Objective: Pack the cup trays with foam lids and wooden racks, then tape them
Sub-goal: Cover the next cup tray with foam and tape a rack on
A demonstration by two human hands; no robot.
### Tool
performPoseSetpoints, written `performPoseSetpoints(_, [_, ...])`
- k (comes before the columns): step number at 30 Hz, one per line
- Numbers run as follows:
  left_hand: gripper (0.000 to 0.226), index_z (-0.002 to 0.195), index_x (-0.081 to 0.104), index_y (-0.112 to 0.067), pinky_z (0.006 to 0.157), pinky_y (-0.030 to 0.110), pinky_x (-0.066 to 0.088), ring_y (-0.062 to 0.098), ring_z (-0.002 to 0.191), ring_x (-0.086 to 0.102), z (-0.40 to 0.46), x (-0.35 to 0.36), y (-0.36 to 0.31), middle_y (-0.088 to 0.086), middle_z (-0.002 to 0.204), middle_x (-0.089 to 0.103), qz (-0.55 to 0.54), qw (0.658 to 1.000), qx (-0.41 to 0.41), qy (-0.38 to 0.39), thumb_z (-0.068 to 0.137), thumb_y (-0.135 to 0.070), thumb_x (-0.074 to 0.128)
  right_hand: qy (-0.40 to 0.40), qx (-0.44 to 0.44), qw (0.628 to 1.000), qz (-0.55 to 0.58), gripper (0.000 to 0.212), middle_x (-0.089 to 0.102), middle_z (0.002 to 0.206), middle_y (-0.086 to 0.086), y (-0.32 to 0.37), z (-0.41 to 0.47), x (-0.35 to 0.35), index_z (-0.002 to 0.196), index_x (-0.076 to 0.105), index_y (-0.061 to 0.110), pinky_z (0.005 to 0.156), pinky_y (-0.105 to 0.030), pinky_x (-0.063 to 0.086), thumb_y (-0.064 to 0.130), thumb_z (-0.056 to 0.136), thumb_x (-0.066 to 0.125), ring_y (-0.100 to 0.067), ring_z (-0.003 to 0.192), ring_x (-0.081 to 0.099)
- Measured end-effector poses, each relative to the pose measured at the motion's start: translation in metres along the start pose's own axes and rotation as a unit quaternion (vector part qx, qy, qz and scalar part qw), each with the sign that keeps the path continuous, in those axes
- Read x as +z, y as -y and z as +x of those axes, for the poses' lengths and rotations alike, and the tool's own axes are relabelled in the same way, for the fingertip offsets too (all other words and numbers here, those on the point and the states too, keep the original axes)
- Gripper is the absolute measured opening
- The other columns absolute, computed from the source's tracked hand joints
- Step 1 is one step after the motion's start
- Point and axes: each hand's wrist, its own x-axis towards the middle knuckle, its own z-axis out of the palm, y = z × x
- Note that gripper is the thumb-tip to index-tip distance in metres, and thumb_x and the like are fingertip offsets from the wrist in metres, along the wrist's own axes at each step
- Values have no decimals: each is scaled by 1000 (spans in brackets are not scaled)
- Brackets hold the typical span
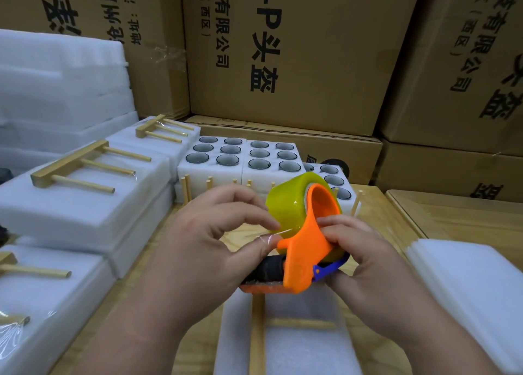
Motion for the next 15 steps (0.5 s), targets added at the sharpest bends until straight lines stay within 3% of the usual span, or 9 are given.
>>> performPoseSetpoints(3, [21, 93, 72, -39, 79, 5, 41, -4, 93, 65, -1, 0, -1, -23, 93, 70, 8, 1000, 1, -20, 77, -27, 78, 1, 2, 1000, 15, 43, 58, 129, 21, 0, 0, 1, 109, 71, 39, 103, -41, 44, 13, 78, 85, -10, 128, 49])
performPoseSetpoints(7, [15, 83, 74, -31, 77, 8, 43, 2, 94, 67, 0, 1, -1, -19, 93, 69, 6, 1000, 21, -13, 77, -18, 78, 7, 0, 1000, 20, 40, 59, 125, 20, -1, 1, 1, 107, 70, 37, 100, -42, 45, 14, 77, 82, -11, 122, 52])
performPoseSetpoints(11, [20, 91, 73, -35, 79, 1, 40, -7, 94, 64, -2, 0, -3, -22, 95, 70, 15, 1000, 6, -25, 76, -22, 79, 6, -13, 1000, 19, 33, 59, 123, 21, 0, 1, 1, 106, 70, 39, 97, -40, 46, 31, 75, 75, -10, 119, 54])
performPoseSetpoints(15, [10, 84, 76, -31, 78, 18, 47, -3, 89, 66, -1, 1, -2, -21, 91, 70, 43, 998, 41, -19, 79, -23, 76, -3, -9, 999, 33, 32, 61, 124, 18, -5, 0, 2, 107, 70, 37, 96, -43, 47, 30, 76, 77, -14, 120, 54])
